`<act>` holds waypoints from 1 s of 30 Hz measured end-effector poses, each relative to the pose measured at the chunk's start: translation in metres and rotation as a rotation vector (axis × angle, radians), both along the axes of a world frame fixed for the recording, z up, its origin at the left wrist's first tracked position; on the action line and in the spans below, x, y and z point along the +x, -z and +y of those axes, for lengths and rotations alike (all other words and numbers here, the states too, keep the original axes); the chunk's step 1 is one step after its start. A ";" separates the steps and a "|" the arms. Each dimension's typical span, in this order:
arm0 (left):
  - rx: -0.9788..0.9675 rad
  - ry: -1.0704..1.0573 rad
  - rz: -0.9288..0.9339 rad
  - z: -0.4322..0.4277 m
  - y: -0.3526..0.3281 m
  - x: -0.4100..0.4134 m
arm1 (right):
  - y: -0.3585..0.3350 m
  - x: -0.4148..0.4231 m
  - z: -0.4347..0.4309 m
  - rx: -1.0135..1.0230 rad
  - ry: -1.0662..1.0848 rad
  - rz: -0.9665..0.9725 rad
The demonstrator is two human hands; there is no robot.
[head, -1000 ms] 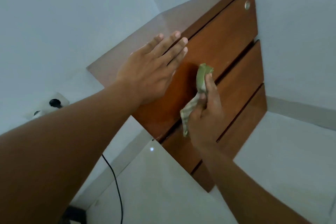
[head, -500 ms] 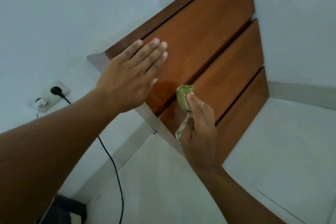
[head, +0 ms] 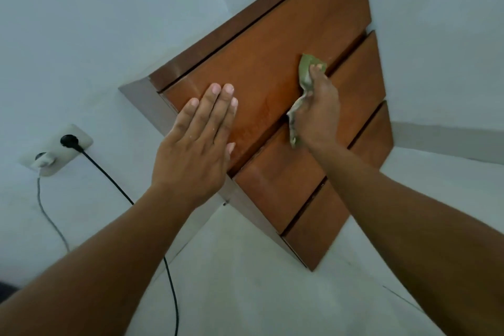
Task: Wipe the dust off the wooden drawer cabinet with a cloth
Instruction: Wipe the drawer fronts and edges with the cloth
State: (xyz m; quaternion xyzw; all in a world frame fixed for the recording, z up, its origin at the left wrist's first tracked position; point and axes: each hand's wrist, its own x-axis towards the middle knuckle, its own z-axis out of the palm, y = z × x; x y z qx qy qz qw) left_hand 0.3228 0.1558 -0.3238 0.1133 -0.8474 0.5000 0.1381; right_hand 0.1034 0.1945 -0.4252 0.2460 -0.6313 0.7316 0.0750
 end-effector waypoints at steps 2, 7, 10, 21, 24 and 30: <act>0.008 -0.012 0.026 -0.001 0.004 -0.001 | -0.002 -0.019 0.014 -0.006 0.059 -0.113; 0.124 -0.068 0.007 0.011 0.030 -0.004 | 0.007 0.021 0.026 -0.051 0.017 0.168; 0.293 -0.050 -0.022 0.024 0.061 0.004 | 0.016 0.038 0.024 -0.008 -0.057 0.306; 0.629 -0.195 0.342 0.073 0.121 -0.009 | 0.019 0.034 0.047 0.169 -0.180 0.373; 0.634 -0.245 0.424 0.075 0.118 -0.020 | 0.022 0.033 0.048 0.199 -0.194 0.380; 0.628 -0.351 0.455 0.071 0.104 -0.034 | 0.026 0.035 0.048 0.202 -0.203 0.367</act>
